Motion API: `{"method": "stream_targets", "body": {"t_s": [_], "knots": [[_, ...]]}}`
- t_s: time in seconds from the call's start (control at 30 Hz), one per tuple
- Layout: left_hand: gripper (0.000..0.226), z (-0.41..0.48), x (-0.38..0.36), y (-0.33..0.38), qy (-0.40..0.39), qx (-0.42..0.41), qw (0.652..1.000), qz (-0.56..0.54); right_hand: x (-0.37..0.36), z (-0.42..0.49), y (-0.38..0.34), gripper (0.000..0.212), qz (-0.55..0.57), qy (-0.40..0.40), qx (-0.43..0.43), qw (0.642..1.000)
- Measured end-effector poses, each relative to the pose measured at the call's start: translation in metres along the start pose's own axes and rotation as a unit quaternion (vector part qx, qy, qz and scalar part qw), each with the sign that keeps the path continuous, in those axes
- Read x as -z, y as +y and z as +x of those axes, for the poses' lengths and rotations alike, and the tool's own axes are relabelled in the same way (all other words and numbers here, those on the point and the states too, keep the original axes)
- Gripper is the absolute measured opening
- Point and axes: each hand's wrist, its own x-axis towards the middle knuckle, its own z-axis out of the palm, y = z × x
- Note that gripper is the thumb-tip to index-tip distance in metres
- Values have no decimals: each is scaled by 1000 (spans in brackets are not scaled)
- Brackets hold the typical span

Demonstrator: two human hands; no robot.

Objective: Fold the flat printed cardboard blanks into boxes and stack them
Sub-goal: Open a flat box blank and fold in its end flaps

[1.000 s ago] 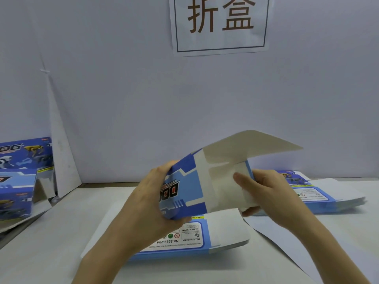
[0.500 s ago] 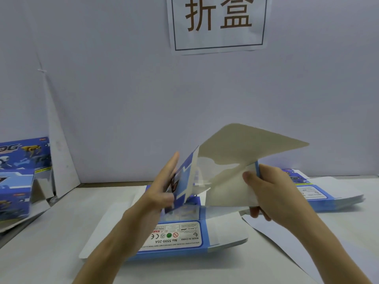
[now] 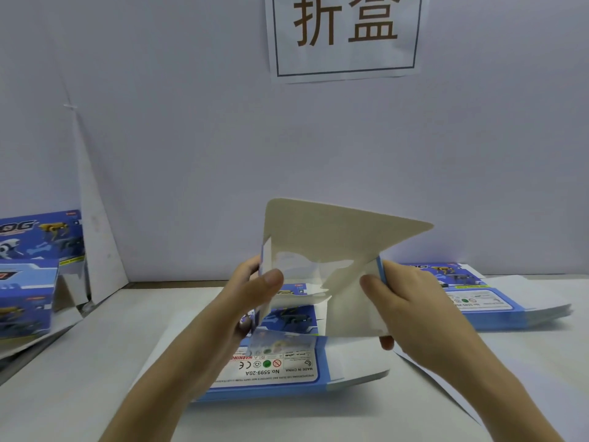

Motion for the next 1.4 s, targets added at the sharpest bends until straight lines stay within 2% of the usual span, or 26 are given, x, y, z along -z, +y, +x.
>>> {"method": "stream_targets", "body": {"t_s": [0.1, 0.23, 0.27, 0.33, 0.47, 0.57, 0.73, 0.83, 0.9, 1.03, 1.1, 1.13, 1.2, 1.3, 1.37, 1.4], "knots": [[77, -8, 4, -3, -53, -6, 999, -6, 0, 0, -2, 32, -9, 8, 5, 1000], [37, -19, 18, -21, -94, -24, 992, 85, -6, -2, -4, 34, -36, 26, 39, 998], [27, -20, 21, -24, -76, -38, 989, 123, -8, -2, -4, 33, -44, 28, 49, 997], [7, -20, 24, -28, 12, -88, 977, 195, -12, -3, -5, 28, -46, 30, 62, 997], [39, -22, 12, -23, 130, -140, 932, 308, -18, 0, 0, 25, -54, 42, 63, 996], [43, -25, 5, -23, 153, -160, 925, 307, -20, 3, 4, 31, -47, 69, 61, 995], [45, -25, 6, -22, 190, -188, 914, 305, -20, 3, 6, 19, -14, 57, 87, 994], [47, -27, 2, -20, 224, -210, 895, 323, -24, 3, 6, 30, -50, 99, 101, 989], [47, -29, 1, -19, 229, -243, 884, 327, -25, 3, 5, 36, -33, 111, 109, 987], [48, -29, 1, -21, 230, -289, 865, 340, -27, 2, 8, 16, 19, 75, 91, 993], [27, -26, 5, -19, 186, -298, 888, 296, -27, 2, 10, 20, 102, 95, 66, 988], [29, -26, 8, -17, 135, -299, 911, 248, -24, 4, 10, 19, 147, 110, 51, 982], [56, -25, 20, -16, 0, -299, 939, 169, -13, 7, 12, 14, 201, 134, 29, 970], [92, -26, 31, -15, -110, -300, 915, 245, 5, 11, 16, 15, 255, 98, 11, 962], [105, -24, 30, -19, -133, -290, 908, 270, 13, 11, 19, 14, 276, 50, 21, 960], [105, -23, 28, -20, -120, -291, 910, 269, 15, 10, 19, 15, 289, 26, 35, 956]]}}
